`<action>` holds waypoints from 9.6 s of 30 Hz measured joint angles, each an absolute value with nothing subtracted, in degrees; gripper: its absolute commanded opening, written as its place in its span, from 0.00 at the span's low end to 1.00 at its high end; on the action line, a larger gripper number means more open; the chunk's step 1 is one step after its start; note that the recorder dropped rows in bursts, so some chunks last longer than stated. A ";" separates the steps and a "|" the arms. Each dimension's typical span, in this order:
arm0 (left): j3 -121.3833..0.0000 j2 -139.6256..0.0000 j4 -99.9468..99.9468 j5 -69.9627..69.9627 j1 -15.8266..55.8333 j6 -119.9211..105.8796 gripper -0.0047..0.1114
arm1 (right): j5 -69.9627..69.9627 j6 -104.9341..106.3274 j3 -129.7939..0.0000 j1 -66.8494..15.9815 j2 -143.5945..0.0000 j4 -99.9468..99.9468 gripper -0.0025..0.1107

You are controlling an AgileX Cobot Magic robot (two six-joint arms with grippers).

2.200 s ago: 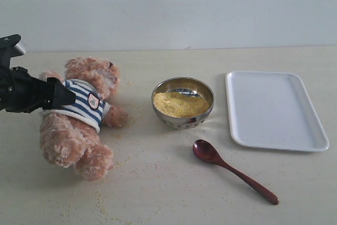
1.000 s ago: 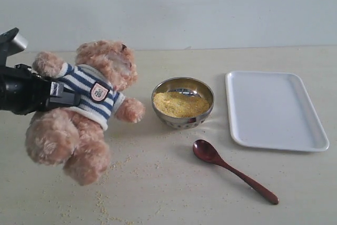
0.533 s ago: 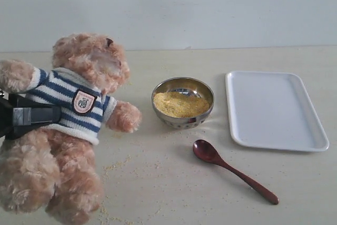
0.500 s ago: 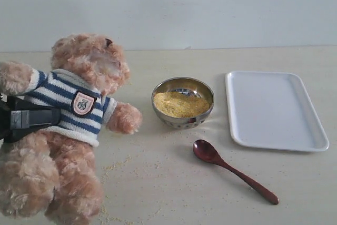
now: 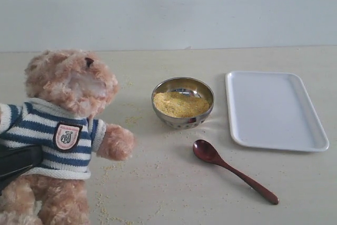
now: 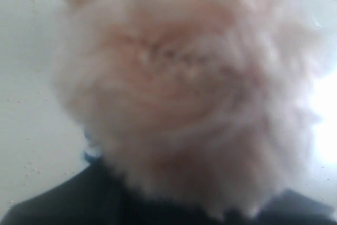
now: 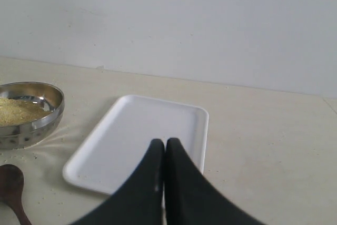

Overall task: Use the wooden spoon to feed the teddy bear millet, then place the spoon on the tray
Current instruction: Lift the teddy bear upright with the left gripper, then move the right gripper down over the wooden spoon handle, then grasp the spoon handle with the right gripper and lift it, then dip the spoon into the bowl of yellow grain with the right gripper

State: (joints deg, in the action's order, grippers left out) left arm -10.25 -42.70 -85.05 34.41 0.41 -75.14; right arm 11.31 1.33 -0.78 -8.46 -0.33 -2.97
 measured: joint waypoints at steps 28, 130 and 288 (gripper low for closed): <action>-10.20 -40.00 -86.26 34.33 0.41 -75.14 0.08 | -0.96 -1.13 -0.78 -8.46 -0.30 5.01 0.02; -10.20 -39.65 -85.05 30.34 0.41 -80.15 0.08 | -13.30 12.82 -21.75 -30.25 -93.99 2.96 0.50; -10.20 -39.65 -87.89 30.52 0.41 -82.04 0.08 | 48.19 -7.34 -67.83 -47.02 -104.75 -42.60 0.02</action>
State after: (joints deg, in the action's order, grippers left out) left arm -10.20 -39.65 -87.89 30.52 0.41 -82.04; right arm 48.19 -7.34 -67.83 -47.02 -104.75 -42.60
